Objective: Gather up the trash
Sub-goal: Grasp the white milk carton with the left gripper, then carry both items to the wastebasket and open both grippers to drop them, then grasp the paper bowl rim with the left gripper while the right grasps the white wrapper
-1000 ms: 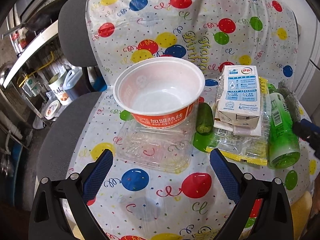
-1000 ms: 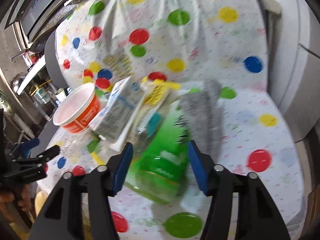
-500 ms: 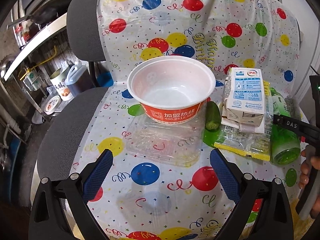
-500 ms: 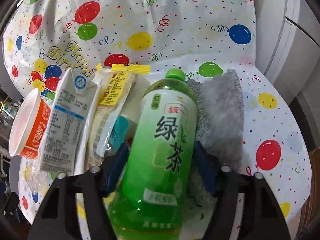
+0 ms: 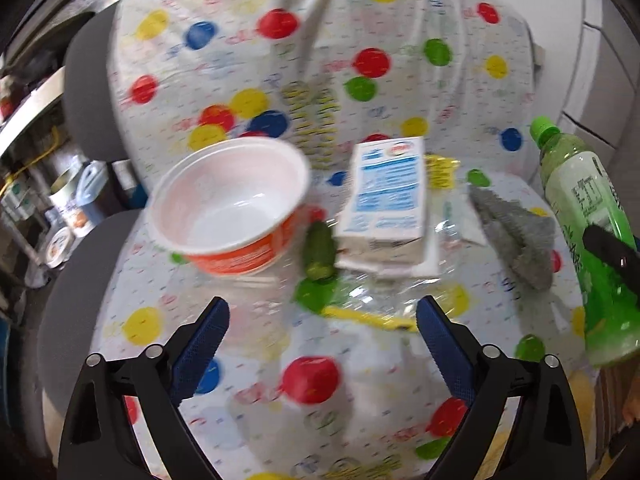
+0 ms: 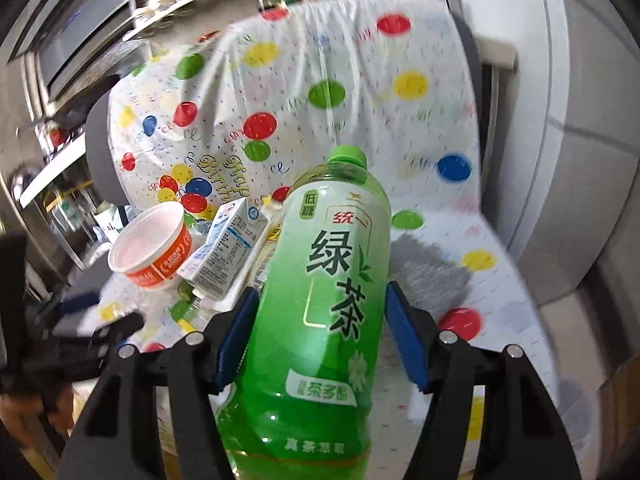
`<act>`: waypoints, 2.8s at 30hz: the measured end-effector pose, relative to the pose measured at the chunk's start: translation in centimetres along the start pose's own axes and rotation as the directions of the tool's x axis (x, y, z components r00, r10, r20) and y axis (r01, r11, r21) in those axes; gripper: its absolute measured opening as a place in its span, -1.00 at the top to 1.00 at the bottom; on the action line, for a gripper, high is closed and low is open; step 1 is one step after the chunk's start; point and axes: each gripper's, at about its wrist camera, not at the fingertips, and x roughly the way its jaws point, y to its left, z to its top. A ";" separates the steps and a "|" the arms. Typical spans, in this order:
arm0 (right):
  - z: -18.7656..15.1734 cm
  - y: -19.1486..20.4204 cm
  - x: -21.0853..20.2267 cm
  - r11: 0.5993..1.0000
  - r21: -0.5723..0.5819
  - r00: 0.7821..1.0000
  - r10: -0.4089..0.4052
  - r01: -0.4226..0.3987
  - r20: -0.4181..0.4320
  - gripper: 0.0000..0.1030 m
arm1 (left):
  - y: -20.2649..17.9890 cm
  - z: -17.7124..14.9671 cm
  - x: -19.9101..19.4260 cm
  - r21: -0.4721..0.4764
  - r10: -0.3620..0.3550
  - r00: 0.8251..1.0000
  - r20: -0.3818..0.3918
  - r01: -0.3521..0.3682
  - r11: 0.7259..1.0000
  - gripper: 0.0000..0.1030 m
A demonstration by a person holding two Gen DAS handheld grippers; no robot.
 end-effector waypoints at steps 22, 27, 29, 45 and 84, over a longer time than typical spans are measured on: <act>-1.2 -4.2 0.3 0.998 0.058 1.000 0.026 -0.026 -0.001 -0.24 | -2.1 3.6 7.7 -0.097 -0.143 0.990 -0.012 0.141 0.985 -0.54; -1.3 -4.0 -0.8 0.998 0.056 1.000 0.026 -0.027 0.011 -0.24 | -2.4 3.1 4.9 -0.064 -0.106 0.992 0.070 0.110 0.992 -0.51; -1.4 -4.1 -1.3 0.998 0.059 1.000 0.020 -0.021 0.013 -0.24 | -2.9 2.5 3.0 -0.050 -0.093 0.990 0.104 0.098 0.994 -0.50; -10.6 -17.3 -11.1 0.923 0.236 0.951 -0.306 0.305 -0.036 -0.24 | -21.2 -4.5 -1.0 0.233 -0.366 0.930 0.044 0.347 0.909 -0.51; -15.2 -26.2 -16.0 0.790 0.438 0.893 -0.444 0.429 -0.073 -0.54 | -32.5 -4.9 2.2 0.372 -0.484 0.870 -0.091 0.481 0.794 -0.68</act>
